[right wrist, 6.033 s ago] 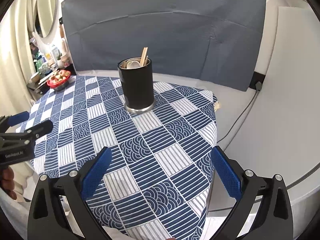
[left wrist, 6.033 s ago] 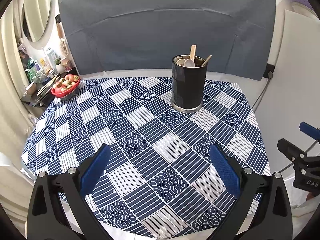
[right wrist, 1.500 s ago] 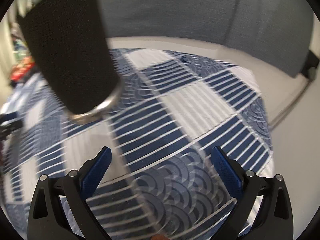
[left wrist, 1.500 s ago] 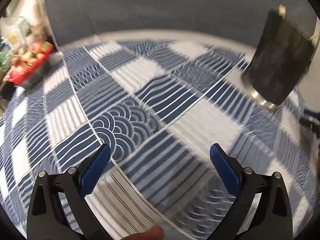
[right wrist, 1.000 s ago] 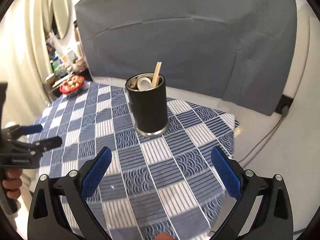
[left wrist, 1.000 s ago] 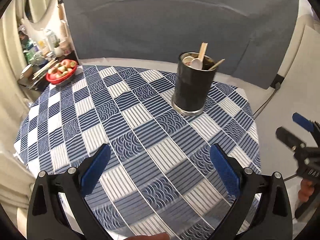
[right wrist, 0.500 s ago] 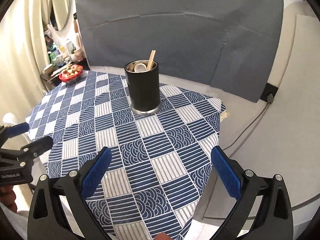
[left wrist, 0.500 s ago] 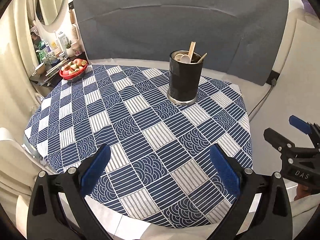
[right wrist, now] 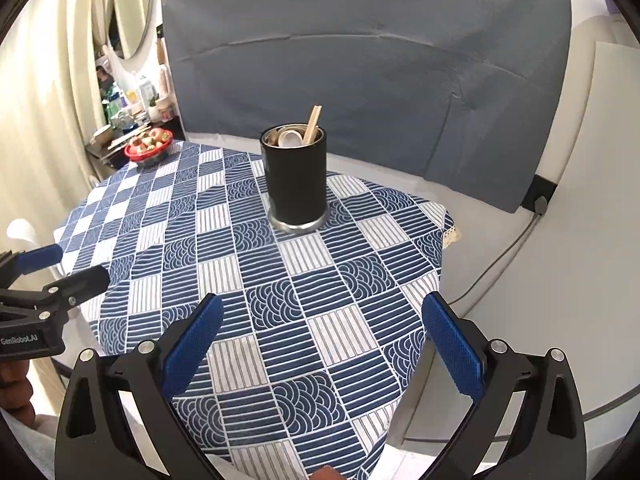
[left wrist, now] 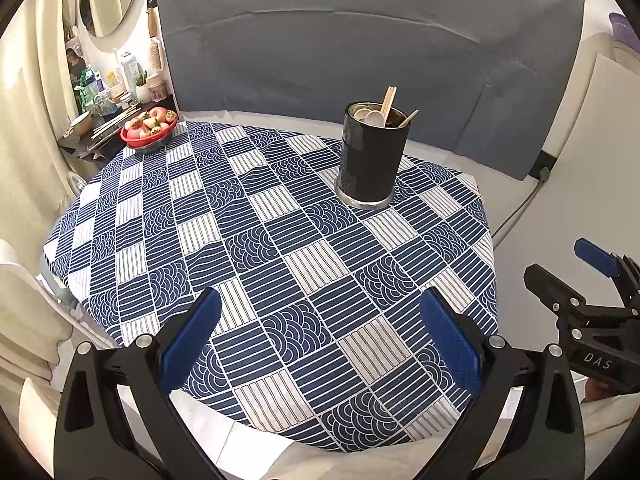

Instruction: Organize utensils

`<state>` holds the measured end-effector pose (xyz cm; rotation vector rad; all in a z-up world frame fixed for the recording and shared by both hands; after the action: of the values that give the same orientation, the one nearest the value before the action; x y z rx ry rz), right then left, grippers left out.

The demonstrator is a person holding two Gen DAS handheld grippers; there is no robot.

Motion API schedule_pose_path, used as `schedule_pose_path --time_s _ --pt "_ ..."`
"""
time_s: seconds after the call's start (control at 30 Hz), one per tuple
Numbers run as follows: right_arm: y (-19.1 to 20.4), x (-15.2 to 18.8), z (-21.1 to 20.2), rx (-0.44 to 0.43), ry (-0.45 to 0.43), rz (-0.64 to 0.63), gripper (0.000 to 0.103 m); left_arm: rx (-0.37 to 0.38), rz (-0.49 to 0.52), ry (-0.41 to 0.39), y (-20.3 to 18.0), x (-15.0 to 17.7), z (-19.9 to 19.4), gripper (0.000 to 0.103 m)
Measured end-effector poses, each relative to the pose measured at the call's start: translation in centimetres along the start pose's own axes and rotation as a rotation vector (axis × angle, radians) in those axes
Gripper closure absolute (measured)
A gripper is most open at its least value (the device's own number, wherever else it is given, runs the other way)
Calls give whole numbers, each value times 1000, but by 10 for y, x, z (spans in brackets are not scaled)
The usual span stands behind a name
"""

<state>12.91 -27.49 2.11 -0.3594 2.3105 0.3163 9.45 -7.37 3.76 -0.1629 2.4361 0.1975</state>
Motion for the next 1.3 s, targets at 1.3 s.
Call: schedule_pose_path --time_s 1.3 --pt "3 4 -1 -14 10 6 8 17 13 9 0 3 3 6"
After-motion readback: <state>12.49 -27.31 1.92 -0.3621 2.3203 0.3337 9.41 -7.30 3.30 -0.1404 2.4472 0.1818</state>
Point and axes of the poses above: each gripper's, at about its wrist camera, not at the fingertips, and z roughly the way its jaws point, y to its left, x to its underside, the point moved 5 cm from there along z, roughly the way its jaws point, and after that the axes turned 5 degrees about -x, right-handed, at the moved point
